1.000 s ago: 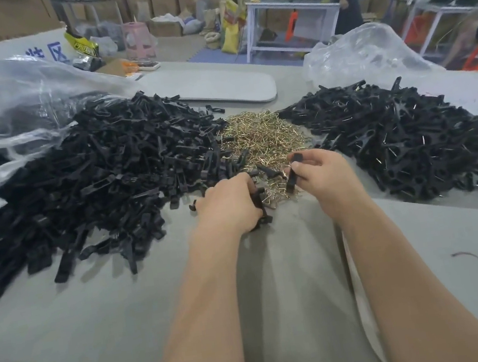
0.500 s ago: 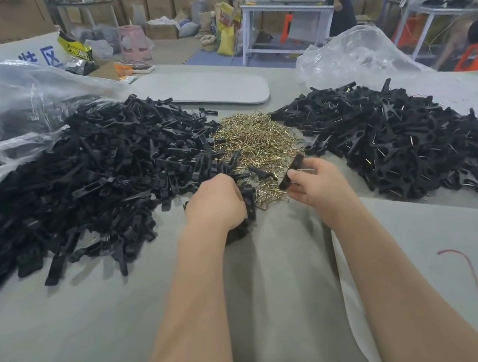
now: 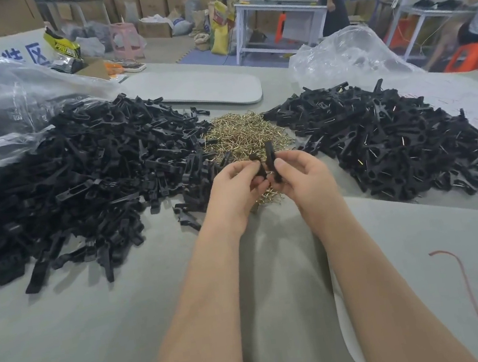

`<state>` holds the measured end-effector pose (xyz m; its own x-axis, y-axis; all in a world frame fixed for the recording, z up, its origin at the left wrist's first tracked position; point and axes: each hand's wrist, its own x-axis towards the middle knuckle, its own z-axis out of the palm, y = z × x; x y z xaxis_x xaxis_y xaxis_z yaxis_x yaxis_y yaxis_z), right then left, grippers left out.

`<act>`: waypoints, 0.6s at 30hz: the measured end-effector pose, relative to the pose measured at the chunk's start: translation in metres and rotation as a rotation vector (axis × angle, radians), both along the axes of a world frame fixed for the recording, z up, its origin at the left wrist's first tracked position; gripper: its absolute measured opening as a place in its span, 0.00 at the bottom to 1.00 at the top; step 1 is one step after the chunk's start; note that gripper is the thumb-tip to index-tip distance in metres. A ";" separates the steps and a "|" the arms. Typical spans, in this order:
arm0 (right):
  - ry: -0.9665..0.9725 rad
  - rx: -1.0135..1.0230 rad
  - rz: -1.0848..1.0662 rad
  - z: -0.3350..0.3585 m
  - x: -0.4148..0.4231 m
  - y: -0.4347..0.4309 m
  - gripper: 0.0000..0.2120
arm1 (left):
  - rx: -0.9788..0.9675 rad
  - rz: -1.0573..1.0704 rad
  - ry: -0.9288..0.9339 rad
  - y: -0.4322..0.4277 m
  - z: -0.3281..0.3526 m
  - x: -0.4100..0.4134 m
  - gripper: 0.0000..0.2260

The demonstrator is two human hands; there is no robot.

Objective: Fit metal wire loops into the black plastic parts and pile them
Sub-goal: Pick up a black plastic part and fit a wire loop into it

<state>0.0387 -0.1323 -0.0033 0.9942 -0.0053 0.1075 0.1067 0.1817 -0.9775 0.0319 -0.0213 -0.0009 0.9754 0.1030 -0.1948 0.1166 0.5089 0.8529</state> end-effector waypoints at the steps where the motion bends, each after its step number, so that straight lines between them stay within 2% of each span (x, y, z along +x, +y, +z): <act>1: -0.029 -0.046 -0.013 -0.001 0.000 0.001 0.09 | 0.018 0.016 -0.010 0.000 -0.001 0.000 0.05; 4: -0.113 -0.237 -0.041 -0.003 0.001 0.005 0.12 | 0.132 0.072 -0.032 0.000 -0.003 0.002 0.04; 7: -0.162 -0.381 -0.115 -0.006 0.001 0.007 0.13 | 0.138 0.057 -0.053 -0.001 -0.004 0.003 0.08; 9: -0.167 -0.389 -0.159 -0.006 0.002 0.006 0.11 | 0.153 0.033 -0.081 -0.001 -0.004 0.002 0.10; 14: -0.137 -0.294 -0.136 -0.007 0.003 0.005 0.11 | 0.348 0.039 -0.200 -0.004 -0.005 -0.002 0.08; 18: -0.124 -0.263 -0.095 -0.006 0.003 0.005 0.08 | 0.454 0.072 -0.184 -0.002 -0.006 0.000 0.07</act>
